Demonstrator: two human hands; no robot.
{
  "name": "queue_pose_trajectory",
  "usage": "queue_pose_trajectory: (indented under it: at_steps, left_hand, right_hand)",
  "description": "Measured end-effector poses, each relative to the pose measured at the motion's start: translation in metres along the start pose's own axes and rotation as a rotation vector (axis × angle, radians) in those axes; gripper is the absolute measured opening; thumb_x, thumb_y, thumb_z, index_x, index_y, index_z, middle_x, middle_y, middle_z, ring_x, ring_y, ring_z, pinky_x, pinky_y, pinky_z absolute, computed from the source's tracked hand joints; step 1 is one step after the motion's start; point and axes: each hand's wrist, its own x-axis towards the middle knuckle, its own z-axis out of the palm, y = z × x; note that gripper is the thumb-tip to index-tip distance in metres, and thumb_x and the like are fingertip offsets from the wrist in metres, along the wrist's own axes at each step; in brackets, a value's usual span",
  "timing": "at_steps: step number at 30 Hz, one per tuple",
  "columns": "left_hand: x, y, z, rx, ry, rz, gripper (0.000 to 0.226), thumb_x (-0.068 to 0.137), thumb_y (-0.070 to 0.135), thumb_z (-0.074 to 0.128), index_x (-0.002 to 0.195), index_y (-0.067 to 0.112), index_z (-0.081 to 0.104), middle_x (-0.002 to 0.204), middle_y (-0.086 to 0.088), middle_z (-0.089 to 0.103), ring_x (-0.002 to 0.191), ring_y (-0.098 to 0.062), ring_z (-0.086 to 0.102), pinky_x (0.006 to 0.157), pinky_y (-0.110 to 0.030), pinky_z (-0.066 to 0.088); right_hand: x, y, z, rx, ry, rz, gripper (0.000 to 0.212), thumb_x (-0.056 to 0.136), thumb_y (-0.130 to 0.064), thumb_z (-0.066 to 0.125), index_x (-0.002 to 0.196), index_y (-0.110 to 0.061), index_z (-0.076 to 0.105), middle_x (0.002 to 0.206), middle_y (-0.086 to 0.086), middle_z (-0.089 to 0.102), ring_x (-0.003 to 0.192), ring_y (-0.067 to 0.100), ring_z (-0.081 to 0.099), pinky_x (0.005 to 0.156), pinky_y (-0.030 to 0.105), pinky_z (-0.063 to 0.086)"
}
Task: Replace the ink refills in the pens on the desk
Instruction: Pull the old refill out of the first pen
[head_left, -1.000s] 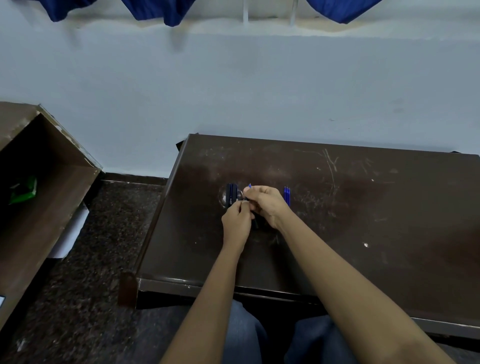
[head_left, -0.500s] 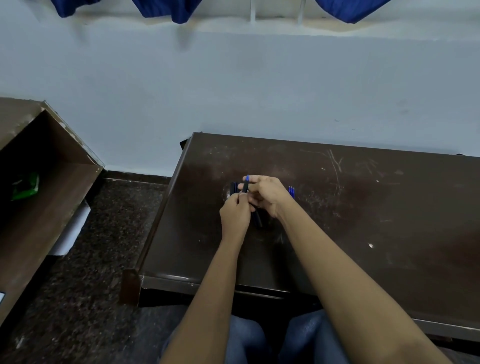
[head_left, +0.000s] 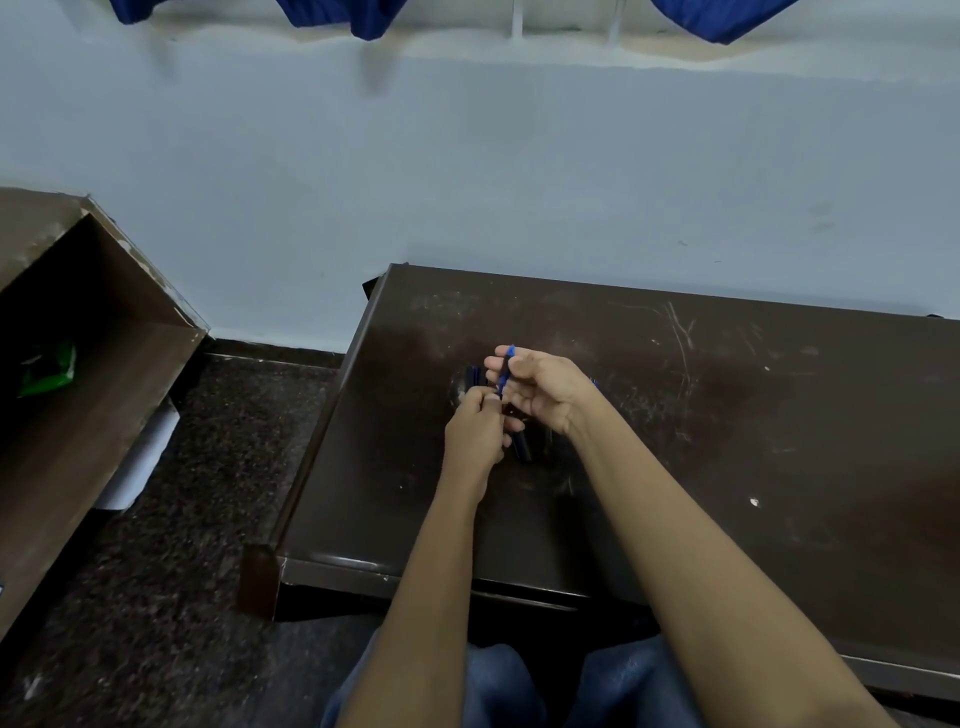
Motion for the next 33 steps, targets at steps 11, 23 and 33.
queue_pose_trajectory:
  at_steps: [11,23,33]
  left_hand:
    - [0.020,-0.002,-0.023,0.242,0.142,-0.024,0.028,0.096,0.016,0.038,0.076,0.028,0.053,0.078,0.003,0.062,0.082,-0.024,0.070,0.084,-0.047,0.056]
    - [0.016,0.008,-0.020,0.235,0.213,0.030,0.020,0.096,0.017,0.037,0.091,0.020,0.056,0.072,0.001,0.065,0.069,-0.017,0.067,0.079,-0.041,0.058]
    - [0.015,0.007,-0.014,0.196,0.106,-0.015,0.019,0.099,0.020,0.037,0.101,0.018,0.056,0.092,-0.006,0.069,0.065,-0.007,0.058,0.065,-0.028,0.044]
  right_hand:
    - [0.027,0.008,-0.018,-0.218,0.399,-0.298,0.018,0.083,-0.005,0.064,0.099,-0.010,0.072,0.085,0.005,0.071,0.082,0.017,0.068,0.073,0.027,0.056]
    - [0.031,0.023,-0.026,-1.241,0.165,-0.321,0.014,0.081,-0.015,0.072,0.094,-0.018,0.075,0.096,0.003,0.073,0.093,0.018,0.066,0.089,0.038,0.054]
    - [0.004,0.012,-0.004,-0.452,0.022,-0.170,0.005,0.085,-0.010,0.067,0.085,-0.009,0.072,0.070,0.003,0.069,0.057,0.006,0.058,0.049,0.013,0.045]
